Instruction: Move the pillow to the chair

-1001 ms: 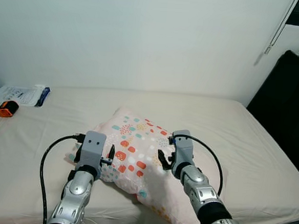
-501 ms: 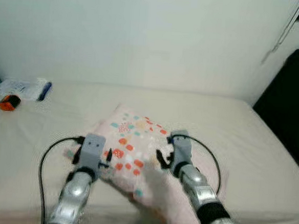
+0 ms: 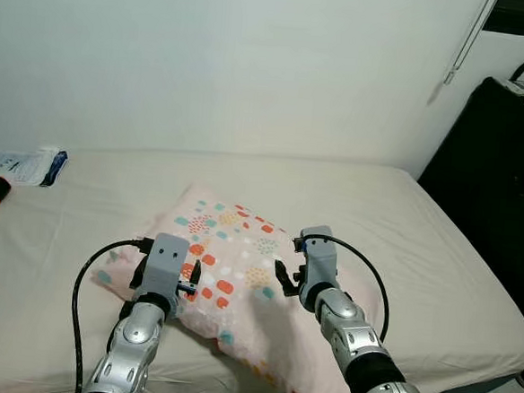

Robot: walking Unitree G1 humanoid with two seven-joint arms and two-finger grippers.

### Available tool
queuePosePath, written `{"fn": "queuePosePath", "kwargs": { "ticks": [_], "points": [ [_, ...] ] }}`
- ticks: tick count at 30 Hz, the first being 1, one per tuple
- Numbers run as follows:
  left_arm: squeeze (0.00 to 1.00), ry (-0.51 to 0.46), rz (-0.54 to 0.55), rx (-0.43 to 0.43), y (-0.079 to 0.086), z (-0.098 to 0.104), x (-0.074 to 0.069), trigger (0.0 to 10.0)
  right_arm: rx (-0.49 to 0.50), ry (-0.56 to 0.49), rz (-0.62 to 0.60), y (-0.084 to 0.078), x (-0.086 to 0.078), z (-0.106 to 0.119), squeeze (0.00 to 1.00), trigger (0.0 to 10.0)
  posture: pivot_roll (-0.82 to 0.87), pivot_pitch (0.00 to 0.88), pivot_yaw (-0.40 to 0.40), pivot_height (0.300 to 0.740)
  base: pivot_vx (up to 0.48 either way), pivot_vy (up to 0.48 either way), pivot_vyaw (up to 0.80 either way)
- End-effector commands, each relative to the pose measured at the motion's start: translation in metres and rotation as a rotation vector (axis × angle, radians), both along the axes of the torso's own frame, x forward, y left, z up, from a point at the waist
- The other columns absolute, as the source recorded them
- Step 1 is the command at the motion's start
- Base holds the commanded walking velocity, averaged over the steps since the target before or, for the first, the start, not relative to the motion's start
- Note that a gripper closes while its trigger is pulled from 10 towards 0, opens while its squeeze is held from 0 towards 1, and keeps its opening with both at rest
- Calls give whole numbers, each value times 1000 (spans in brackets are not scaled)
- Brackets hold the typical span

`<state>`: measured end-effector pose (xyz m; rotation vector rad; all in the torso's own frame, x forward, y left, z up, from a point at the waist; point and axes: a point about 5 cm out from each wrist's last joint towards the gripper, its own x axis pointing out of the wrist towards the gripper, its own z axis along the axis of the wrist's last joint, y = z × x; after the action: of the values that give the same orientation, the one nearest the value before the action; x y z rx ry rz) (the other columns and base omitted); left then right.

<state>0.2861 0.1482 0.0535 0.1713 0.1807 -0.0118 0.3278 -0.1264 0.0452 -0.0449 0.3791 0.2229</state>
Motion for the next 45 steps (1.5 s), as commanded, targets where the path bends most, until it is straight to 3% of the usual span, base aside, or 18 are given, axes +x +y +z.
{"fn": "queuePosePath", "kwargs": {
  "ticks": [1, 11, 17, 23, 29, 35, 45],
  "points": [
    [0, -2, -3, -9, -2, 1, 2, 10000, 16, -23, -14, -2, 3, 4, 0, 10000, 41, 0, -82, 740, 0, 0, 0],
    [0, 5, 10, -42, 7, -2, -3, 10000, -28, -99, 2, -6, 4, 13, 0, 10000, 39, 0, -81, 705, 0, 0, 0],
    [0, -27, 33, -56, 13, 2, -4, 10000, -108, -223, 2, -8, 5, 28, 0, 10000, 36, 0, -79, 680, 0, 0, 0],
    [0, -25, 44, -41, 20, 0, -6, 10000, -99, -204, -90, -16, 0, 23, 0, 10000, 32, 0, -75, 661, 0, 0, 0],
    [0, -35, 75, -20, 35, 2, -5, 10000, -28, -232, -200, -33, -1, 26, 0, 10000, 28, 0, -74, 626, 0, 0, 0],
    [0, -41, 85, -12, 40, 3, -4, 10000, -12, -225, -240, -44, -2, 26, 0, 10000, 25, 0, -71, 602, 0, 0, 0],
    [0, -33, 100, -12, 45, 1, -4, 10000, -46, -177, -285, -59, -3, 21, 0, 10000, 16, 0, -68, 602, 0, 0, 0]
  ]
}}
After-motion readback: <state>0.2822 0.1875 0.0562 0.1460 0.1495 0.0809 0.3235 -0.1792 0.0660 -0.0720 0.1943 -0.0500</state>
